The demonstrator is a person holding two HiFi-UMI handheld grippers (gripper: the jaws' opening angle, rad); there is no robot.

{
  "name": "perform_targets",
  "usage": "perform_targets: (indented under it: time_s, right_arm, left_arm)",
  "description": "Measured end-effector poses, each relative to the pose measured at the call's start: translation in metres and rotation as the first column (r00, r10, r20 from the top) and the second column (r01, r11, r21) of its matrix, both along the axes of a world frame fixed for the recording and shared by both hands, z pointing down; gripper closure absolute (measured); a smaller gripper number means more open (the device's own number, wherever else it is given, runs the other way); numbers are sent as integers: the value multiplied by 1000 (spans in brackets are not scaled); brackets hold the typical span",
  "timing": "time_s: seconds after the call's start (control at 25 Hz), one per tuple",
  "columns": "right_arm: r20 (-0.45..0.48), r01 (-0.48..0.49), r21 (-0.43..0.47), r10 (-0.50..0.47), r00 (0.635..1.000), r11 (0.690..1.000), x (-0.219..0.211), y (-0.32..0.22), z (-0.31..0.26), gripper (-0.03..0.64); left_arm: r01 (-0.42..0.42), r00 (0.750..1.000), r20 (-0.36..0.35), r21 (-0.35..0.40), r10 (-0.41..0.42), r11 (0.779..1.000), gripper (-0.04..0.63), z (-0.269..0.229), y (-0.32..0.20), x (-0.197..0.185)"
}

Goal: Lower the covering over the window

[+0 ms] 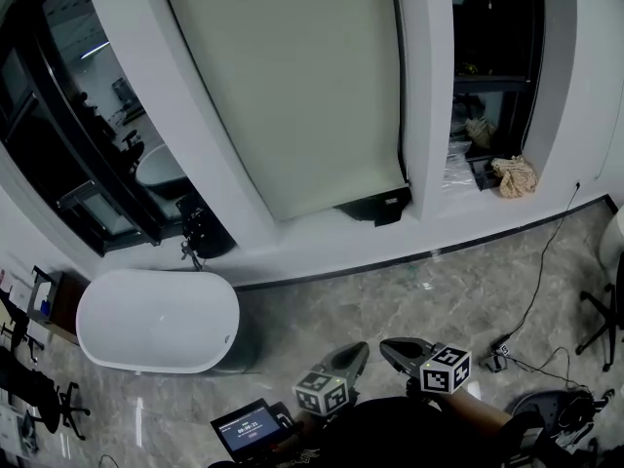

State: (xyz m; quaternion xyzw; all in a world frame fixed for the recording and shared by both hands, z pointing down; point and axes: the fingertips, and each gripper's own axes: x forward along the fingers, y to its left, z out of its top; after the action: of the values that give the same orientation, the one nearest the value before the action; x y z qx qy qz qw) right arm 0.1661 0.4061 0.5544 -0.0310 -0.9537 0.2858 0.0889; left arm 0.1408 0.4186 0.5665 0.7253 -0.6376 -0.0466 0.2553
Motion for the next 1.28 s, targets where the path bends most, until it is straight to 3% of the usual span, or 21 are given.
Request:
perform_targets:
  time_s: [1.28]
  right_arm:
    - [4, 9, 22, -9, 1000, 1000, 0, -10, -3, 611]
  left_arm:
    - [-2, 1000, 4, -1, 2, 1000, 589, -4, -13, -1]
